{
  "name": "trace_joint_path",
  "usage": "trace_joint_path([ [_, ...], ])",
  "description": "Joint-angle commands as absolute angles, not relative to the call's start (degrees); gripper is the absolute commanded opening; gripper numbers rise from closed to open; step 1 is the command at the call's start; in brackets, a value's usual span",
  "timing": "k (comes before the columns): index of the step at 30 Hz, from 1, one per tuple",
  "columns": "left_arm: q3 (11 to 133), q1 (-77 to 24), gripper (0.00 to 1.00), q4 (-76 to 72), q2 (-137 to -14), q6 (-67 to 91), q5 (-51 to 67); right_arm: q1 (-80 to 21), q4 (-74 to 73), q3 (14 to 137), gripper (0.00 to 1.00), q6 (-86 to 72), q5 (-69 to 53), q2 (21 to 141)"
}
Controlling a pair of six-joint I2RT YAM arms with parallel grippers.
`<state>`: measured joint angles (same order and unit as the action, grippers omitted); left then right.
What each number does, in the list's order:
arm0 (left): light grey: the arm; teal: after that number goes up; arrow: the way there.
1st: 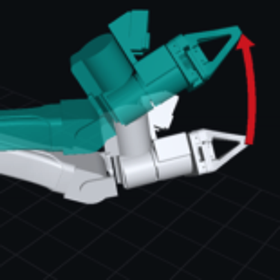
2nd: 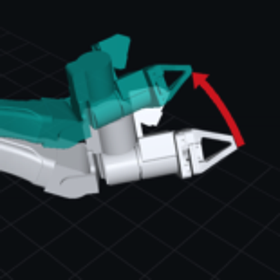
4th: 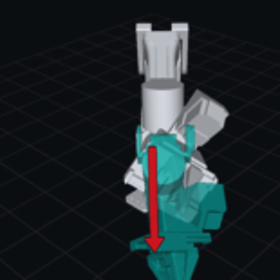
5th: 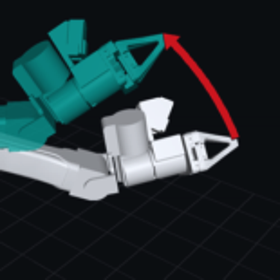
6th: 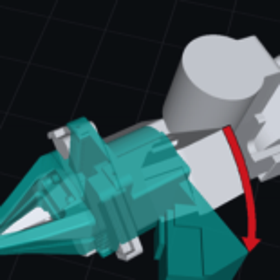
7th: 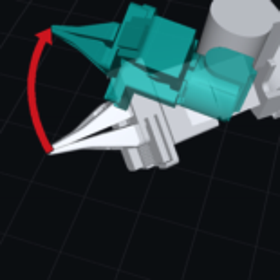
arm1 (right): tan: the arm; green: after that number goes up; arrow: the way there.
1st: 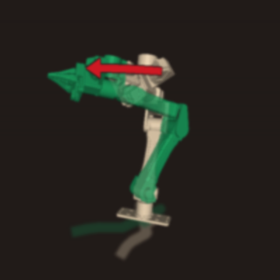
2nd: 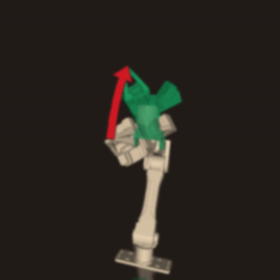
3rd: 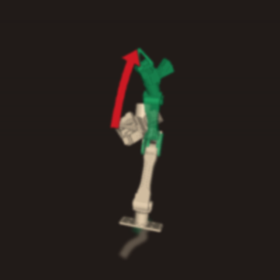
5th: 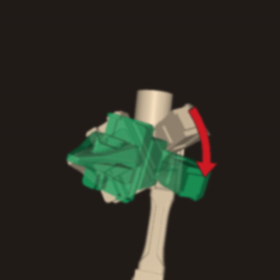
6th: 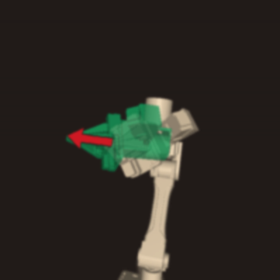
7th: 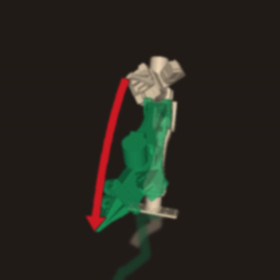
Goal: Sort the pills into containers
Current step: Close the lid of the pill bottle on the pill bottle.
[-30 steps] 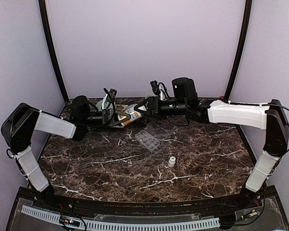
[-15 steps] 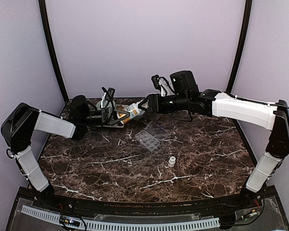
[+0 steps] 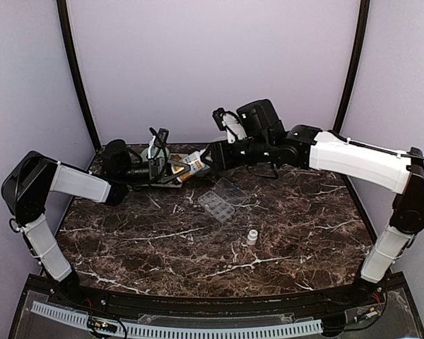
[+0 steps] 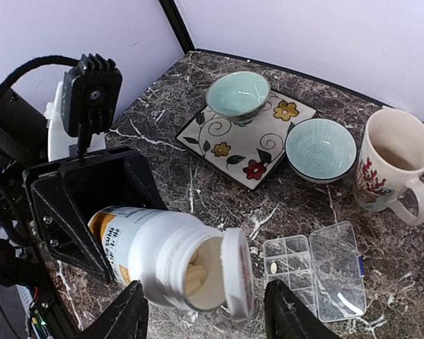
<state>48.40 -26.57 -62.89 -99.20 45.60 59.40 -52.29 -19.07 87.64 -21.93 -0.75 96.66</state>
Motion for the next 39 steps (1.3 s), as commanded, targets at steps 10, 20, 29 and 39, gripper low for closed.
trace_joint_path([
  [10, 49.7, -26.7, 0.00, -61.5, -95.6, 42.9, 60.2, -57.6, -25.7, 95.5, 0.47, -15.9, 9.4, 100.9],
  [20, 49.2, -26.6, 0.00, -61.3, -95.1, 42.5, 59.7, -58.9, -27.3, 96.7, 0.36, -15.3, 13.6, 100.8],
  [29, 49.3, -26.7, 0.00, -61.2, -94.8, 42.5, 60.0, -59.1, -28.3, 98.0, 0.32, -15.0, 13.6, 101.8],
  [39, 49.0, -26.7, 0.00, -60.9, -94.0, 42.2, 60.8, -59.5, -30.4, 100.3, 0.26, -14.5, 14.5, 103.5],
])
